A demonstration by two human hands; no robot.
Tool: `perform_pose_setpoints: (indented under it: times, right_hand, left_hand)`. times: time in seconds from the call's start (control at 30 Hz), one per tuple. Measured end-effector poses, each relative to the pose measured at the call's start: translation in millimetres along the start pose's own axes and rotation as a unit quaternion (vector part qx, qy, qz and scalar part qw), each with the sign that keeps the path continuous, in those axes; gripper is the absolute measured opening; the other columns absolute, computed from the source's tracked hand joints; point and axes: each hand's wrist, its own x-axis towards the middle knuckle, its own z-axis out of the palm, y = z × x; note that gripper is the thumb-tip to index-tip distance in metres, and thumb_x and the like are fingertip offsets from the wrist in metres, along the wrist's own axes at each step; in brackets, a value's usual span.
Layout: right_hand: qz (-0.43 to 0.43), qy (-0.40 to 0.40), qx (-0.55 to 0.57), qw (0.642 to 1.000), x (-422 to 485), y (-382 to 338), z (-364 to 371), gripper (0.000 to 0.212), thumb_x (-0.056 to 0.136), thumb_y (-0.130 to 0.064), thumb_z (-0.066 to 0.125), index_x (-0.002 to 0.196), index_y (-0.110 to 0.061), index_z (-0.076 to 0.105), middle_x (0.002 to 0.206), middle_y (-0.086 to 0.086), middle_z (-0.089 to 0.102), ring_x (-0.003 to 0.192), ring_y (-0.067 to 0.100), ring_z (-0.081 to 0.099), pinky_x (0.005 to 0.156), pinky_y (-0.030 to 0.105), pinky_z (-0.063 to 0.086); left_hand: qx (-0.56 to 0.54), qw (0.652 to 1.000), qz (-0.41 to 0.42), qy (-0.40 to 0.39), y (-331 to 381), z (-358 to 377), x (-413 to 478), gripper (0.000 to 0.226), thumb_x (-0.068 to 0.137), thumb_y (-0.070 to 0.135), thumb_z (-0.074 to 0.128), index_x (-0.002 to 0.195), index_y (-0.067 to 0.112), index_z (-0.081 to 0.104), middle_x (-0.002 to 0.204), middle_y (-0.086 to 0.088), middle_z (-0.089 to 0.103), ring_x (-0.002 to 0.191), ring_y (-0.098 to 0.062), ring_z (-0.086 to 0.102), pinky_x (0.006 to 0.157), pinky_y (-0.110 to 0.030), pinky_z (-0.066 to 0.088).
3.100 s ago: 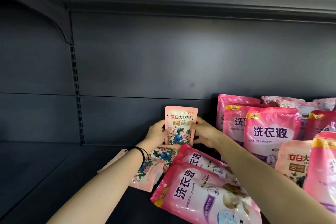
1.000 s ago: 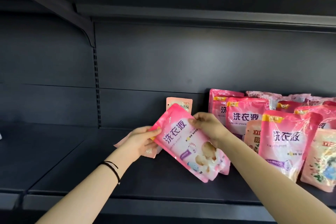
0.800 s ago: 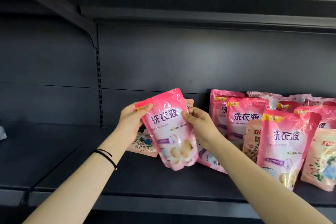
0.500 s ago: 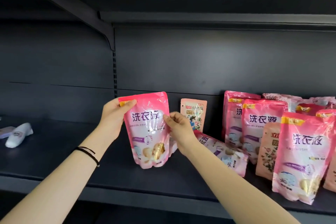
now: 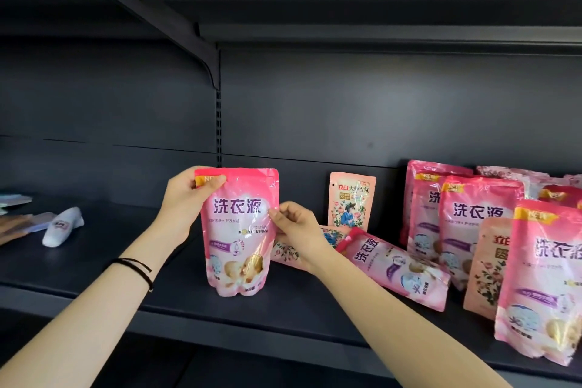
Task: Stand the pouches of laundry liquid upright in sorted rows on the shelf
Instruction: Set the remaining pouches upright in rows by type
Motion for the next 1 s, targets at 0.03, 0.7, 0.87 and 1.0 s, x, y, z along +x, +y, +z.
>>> perform_pose_setpoints:
  times: [0.03, 0.7, 0.87, 1.0]
  right_hand:
    - [-0.008, -0.007, -0.013, 1.0, 0, -2, -3, 0.017, 0.095, -0.014, 0.056, 0.079, -0.009, 0.059, 0.078, 0.009, 0.062, 0.077, 0.022, 0.059, 0.086, 0.043, 0.054]
    - [0.132, -0.157, -0.639, 0.742, -32, -56, -158, 0.037, 0.082, -0.038, 0.072, 0.109, -0.014, 0.066, 0.115, 0.003, 0.065, 0.107, 0.021, 0.059, 0.093, 0.034, 0.047]
    - [0.161, -0.147, -0.641, 0.736, -34, -56, -187, 0.042, 0.086, -0.038, 0.068, 0.119, -0.012, 0.062, 0.126, 0.003, 0.058, 0.114, 0.022, 0.053, 0.09, 0.03, 0.043]
    - [0.169, -0.116, -0.626, 0.753, -28, -43, -193, 0.043, 0.088, -0.036, 0.066, 0.122, -0.01, 0.06, 0.129, 0.006, 0.056, 0.115, 0.023, 0.053, 0.087, 0.027, 0.041]
  left_hand:
    - [0.012, 1.0, 0.007, -0.009, 1, -1, -1, 0.013, 0.086, 0.012, 0.066, 0.098, 0.014, 0.066, 0.089, 0.0, 0.068, 0.083, -0.014, 0.064, 0.071, -0.023, 0.048]
    - [0.554, 0.708, 0.176, -0.402, 19, 138, -40, 0.025, 0.082, 0.051, 0.063, 0.096, 0.03, 0.064, 0.098, 0.012, 0.064, 0.09, -0.011, 0.06, 0.077, -0.033, 0.052]
    - [0.582, 0.694, 0.109, -0.409, -20, 178, -35, 0.032, 0.082, 0.05, 0.064, 0.099, 0.024, 0.065, 0.108, 0.003, 0.062, 0.092, -0.019, 0.06, 0.068, -0.029, 0.045]
    - [0.572, 0.72, 0.041, -0.391, -47, 196, -35, 0.035, 0.084, 0.049, 0.062, 0.101, 0.018, 0.064, 0.106, 0.0, 0.062, 0.092, -0.019, 0.06, 0.067, -0.027, 0.044]
